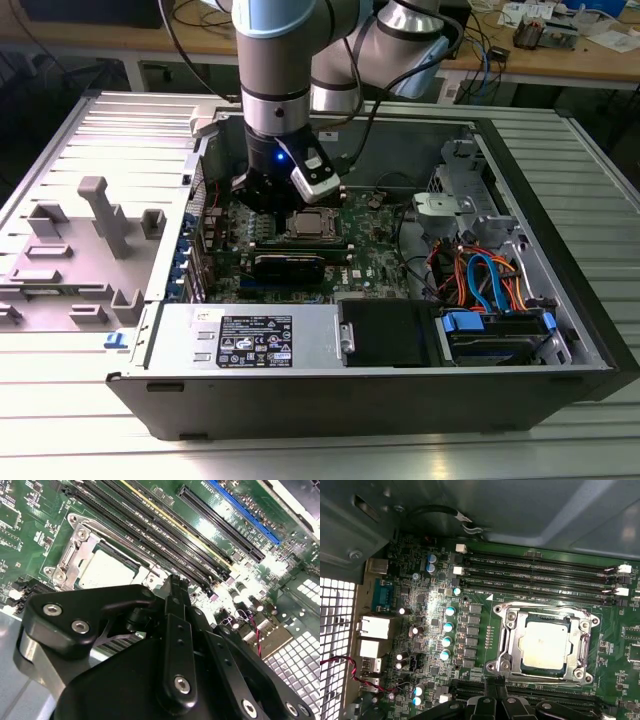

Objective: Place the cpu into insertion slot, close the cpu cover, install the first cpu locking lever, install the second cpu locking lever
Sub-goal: 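Install the second cpu locking lever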

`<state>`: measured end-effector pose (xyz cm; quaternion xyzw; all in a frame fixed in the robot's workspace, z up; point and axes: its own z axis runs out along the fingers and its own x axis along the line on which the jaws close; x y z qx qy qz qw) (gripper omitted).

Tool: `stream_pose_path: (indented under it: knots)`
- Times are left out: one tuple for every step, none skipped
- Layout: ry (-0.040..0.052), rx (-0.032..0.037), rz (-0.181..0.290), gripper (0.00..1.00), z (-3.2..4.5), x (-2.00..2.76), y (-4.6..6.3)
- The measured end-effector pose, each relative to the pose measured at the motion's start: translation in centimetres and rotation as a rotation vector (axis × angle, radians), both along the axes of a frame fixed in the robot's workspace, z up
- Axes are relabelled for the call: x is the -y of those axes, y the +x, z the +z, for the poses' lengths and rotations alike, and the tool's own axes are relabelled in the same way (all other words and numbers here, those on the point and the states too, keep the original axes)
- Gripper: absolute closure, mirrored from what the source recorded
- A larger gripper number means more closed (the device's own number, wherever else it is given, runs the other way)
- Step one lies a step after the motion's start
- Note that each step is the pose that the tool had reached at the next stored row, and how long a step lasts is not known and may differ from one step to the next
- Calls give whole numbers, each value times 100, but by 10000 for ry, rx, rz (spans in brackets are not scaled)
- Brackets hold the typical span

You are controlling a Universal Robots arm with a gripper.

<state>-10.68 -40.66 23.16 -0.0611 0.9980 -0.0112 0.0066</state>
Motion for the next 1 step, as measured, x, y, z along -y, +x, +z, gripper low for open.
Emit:
stream_pose_path:
  knots:
    - [0, 0, 0, 89, 0, 0, 0]
